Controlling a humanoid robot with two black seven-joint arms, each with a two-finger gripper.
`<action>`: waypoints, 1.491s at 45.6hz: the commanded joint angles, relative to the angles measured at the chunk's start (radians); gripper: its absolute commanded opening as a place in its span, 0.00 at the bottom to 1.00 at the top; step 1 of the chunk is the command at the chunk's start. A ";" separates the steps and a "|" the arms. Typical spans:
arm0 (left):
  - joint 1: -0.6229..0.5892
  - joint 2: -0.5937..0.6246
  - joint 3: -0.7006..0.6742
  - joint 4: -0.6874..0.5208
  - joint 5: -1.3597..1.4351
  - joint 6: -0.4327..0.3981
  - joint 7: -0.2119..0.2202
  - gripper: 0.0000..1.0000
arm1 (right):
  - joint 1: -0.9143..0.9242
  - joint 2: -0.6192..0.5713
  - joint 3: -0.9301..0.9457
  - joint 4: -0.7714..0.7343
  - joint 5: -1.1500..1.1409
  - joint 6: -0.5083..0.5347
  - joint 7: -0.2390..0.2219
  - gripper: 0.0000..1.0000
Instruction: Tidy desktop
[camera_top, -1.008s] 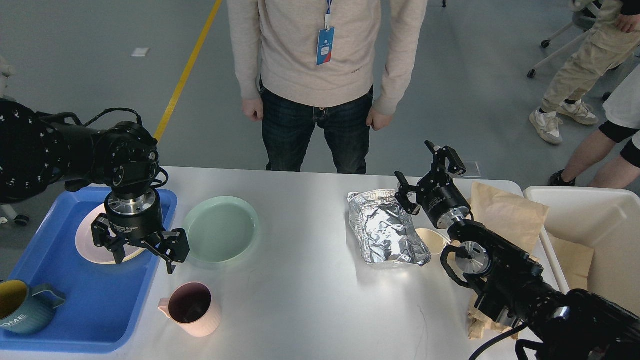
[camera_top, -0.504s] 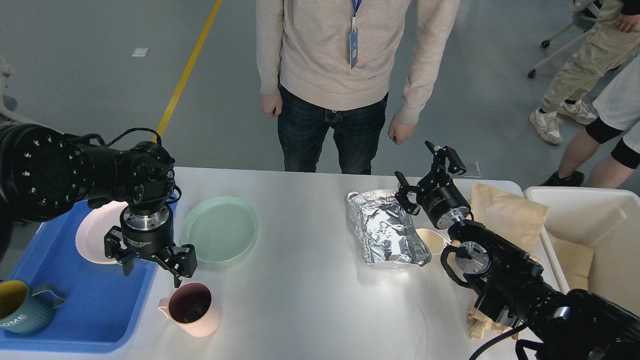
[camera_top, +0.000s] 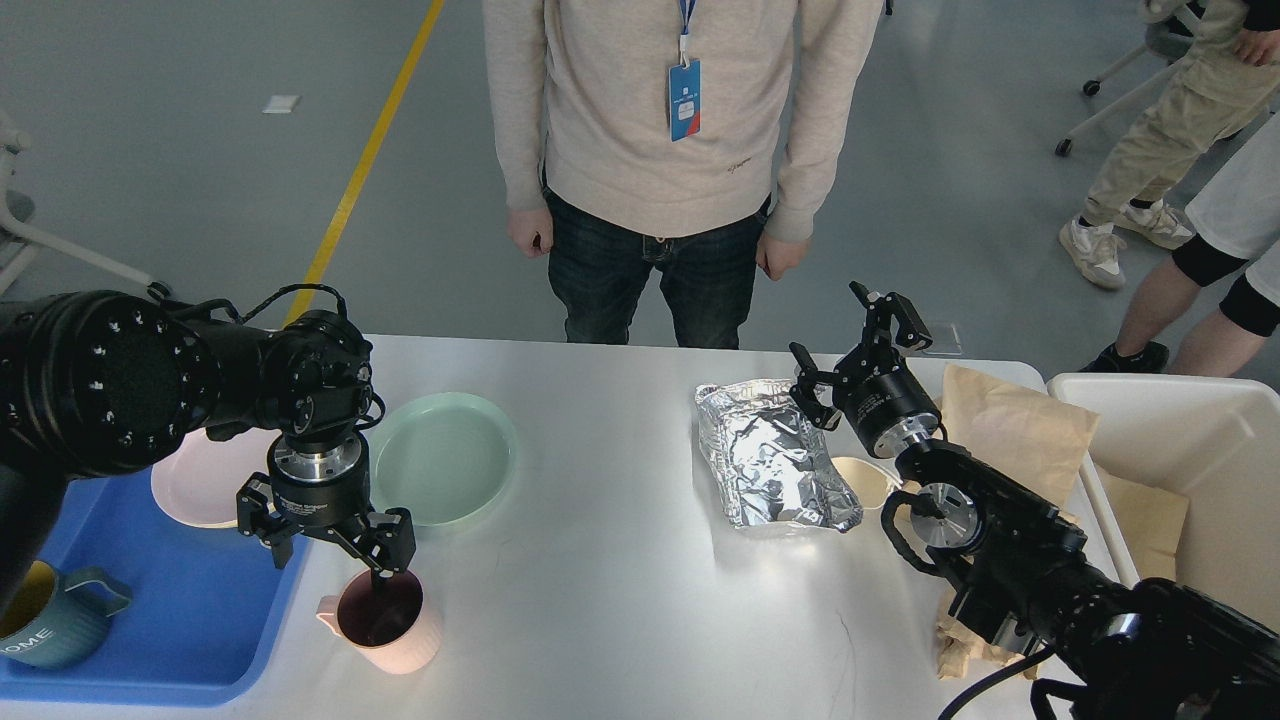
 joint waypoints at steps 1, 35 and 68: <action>0.026 -0.009 -0.015 0.022 0.000 0.000 0.000 1.00 | 0.000 0.000 0.000 0.001 0.000 0.000 0.000 1.00; 0.064 -0.027 -0.025 0.074 -0.006 0.000 0.052 0.17 | 0.000 0.000 0.000 -0.001 0.000 0.000 0.000 1.00; -0.140 0.050 -0.079 0.036 -0.018 0.000 0.041 0.00 | 0.000 0.000 0.000 -0.001 0.000 0.000 0.000 1.00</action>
